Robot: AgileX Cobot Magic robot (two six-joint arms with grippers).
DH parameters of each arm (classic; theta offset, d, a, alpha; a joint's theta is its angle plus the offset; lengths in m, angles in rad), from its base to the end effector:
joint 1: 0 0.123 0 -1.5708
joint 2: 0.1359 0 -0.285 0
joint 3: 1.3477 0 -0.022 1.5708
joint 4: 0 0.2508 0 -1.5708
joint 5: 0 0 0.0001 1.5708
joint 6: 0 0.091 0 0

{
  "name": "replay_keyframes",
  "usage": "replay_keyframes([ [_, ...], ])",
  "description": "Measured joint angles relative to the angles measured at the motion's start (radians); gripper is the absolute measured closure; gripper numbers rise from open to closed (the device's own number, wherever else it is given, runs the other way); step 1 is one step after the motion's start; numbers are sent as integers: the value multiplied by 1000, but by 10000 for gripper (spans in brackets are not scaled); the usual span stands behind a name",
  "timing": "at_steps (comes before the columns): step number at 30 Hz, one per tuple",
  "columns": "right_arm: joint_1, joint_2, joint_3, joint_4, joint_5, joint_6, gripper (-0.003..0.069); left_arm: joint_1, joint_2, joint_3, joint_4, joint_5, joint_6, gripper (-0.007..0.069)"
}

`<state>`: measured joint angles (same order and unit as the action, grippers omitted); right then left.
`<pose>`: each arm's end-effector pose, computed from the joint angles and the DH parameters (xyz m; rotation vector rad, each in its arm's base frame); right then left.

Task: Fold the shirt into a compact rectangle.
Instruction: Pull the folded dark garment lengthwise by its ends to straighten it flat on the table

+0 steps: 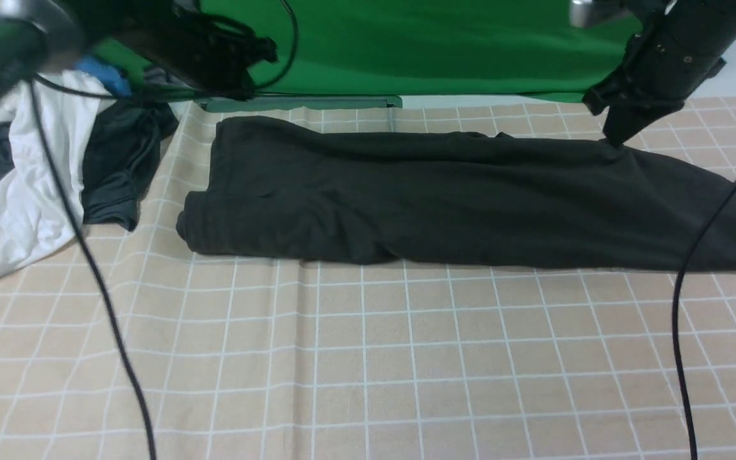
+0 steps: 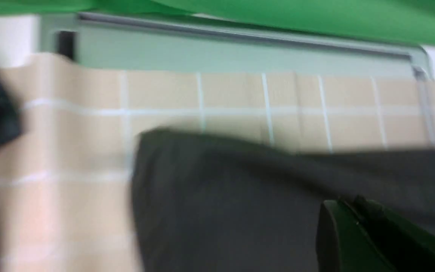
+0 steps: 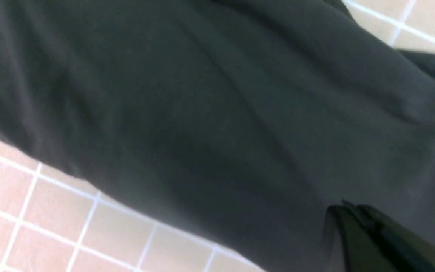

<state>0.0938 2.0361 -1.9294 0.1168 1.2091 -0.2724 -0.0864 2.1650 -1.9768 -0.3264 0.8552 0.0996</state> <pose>0.4400 0.0514 0.2900 -0.4769 2.7474 0.1188 0.4908 -0.0646 0.2612 0.0614 2.5023 -0.3907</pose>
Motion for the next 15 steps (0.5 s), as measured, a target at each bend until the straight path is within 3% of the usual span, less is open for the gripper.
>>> replay_keyframes([
  [7,-104,-161,172,-3,4,38,615,38,-152,100,127,293,14,606],
  [15,-164,-268,345,-11,-9,44,612,37,-280,412,126,190,14,600],
])
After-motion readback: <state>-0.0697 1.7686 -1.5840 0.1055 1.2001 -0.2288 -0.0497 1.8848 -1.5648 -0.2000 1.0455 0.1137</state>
